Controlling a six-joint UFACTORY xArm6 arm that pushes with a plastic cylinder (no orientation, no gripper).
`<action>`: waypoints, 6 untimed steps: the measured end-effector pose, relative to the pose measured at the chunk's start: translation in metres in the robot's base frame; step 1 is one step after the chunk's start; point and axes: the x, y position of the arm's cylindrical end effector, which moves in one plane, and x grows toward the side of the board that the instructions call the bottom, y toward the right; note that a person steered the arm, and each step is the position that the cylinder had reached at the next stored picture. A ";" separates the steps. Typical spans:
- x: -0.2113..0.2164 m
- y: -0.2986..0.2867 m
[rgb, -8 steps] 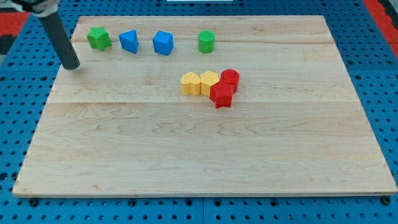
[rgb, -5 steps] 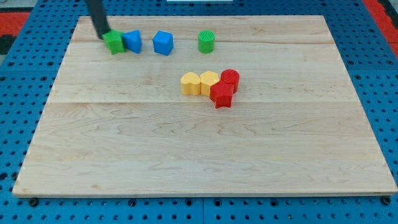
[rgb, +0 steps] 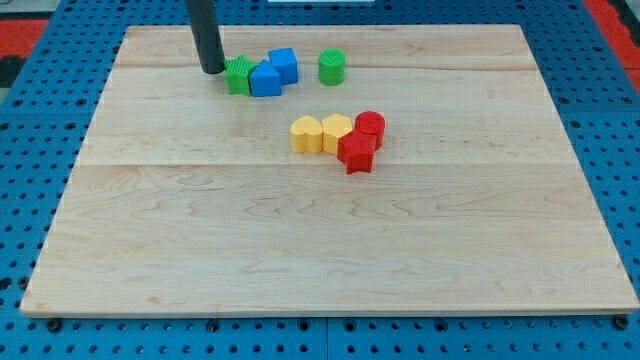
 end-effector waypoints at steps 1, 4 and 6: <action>-0.002 0.016; 0.032 0.060; 0.083 0.060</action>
